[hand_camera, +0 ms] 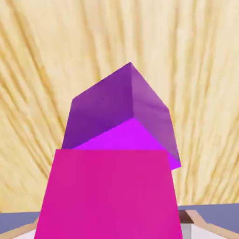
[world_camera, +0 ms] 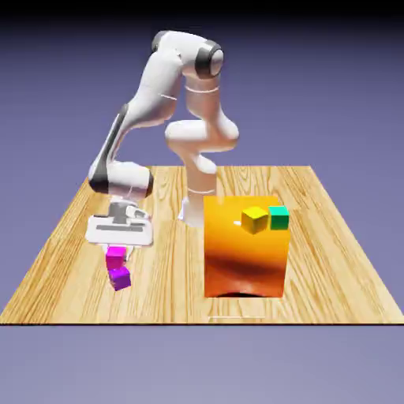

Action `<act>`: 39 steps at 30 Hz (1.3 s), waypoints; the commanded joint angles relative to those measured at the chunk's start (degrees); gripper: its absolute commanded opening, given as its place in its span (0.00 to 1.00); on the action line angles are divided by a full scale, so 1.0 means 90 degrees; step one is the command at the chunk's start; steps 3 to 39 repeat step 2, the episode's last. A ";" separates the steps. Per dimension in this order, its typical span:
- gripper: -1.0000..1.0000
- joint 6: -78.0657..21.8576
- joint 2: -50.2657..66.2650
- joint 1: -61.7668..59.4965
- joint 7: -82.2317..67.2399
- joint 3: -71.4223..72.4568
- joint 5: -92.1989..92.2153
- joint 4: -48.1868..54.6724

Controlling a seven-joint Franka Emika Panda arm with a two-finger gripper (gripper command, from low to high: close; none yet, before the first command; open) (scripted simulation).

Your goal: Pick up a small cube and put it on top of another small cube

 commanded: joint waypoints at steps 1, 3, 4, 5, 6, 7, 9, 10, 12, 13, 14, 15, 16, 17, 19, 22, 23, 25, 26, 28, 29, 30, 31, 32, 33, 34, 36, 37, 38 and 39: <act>1.00 0.0000 0.0000 0.0000 0.0000 0.0000 0.0000 0.0000; 1.00 0.0131 -0.0230 0.0013 0.0020 -0.0054 -0.0120 -0.0097; 1.00 0.0131 -0.0230 0.0013 0.0020 -0.0054 -0.0120 -0.0097; 1.00 0.0131 -0.0230 0.0013 0.0020 -0.0054 -0.0120 -0.0097; 1.00 0.0131 -0.0230 0.0013 0.0020 -0.0054 -0.0120 -0.0097; 1.00 0.0131 -0.0230 0.0013 0.0020 -0.0054 -0.0120 -0.0097; 1.00 0.0131 -0.0230 0.0013 0.0020 -0.0054 -0.0120 -0.0097; 1.00 0.0131 -0.0230 0.0013 0.0020 -0.0054 -0.0120 -0.0097; 1.00 0.0131 -0.0230 0.0013 0.0020 -0.0054 -0.0120 -0.0097; 1.00 0.0131 -0.0230 0.0013 0.0020 -0.0054 -0.0120 -0.0097; 1.00 0.0131 -0.0230 0.0013 0.0020 -0.0054 -0.0120 -0.0097; 1.00 0.0131 -0.0230 0.0013 0.0020 -0.0054 -0.0120 -0.0097; 1.00 0.0131 -0.0230 0.0013 0.0020 -0.0054 -0.0120 -0.0097; 1.00 0.0131 -0.0230 0.0013 0.0020 -0.0054 -0.0120 -0.0097; 1.00 0.0131 -0.0230 0.0013 0.0020 -0.0054 -0.0120 -0.0097; 1.00 0.0131 -0.0230 0.0013 0.0020 -0.0054 -0.0120 -0.0097; 1.00 0.0131 -0.0230 0.0013 0.0020 -0.0054 -0.0120 -0.0097; 1.00 0.0131 -0.0230 0.0013 0.0020 -0.0054 -0.0120 -0.0097; 1.00 0.0131 -0.0230 0.0013 0.0020 -0.0054 -0.0120 -0.0097; 1.00 0.0131 -0.0230 0.0013 0.0020 -0.0054 -0.0120 -0.0097; 1.00 0.0131 -0.0230 0.0013 0.0020 -0.0054 -0.0120 -0.0097; 1.00 0.0131 -0.0230 0.0013 0.0020 -0.0054 -0.0120 -0.0097; 1.00 0.0131 -0.0230 0.0013 0.0020 -0.0054 -0.0120 -0.0097; 1.00 0.0131 -0.0230 0.0013 0.0020 -0.0054 -0.0120 -0.0097; 1.00 0.0131 -0.0230 0.0013 0.0020 -0.0054 -0.0120 -0.0097; 1.00 0.0131 -0.0230 0.0013 0.0020 -0.0054 -0.0120 -0.0097; 1.00 0.0131 -0.0230 0.0013 0.0020 -0.0054 -0.0120 -0.0097; 1.00 0.0131 -0.0230 0.0013 0.0020 -0.0054 -0.0120 -0.0097; 1.00 0.0131 -0.0230 0.0013 0.0020 -0.0054 -0.0120 -0.0097; 1.00 0.0131 -0.0230 0.0013 0.0020 -0.0054 -0.0120 -0.0097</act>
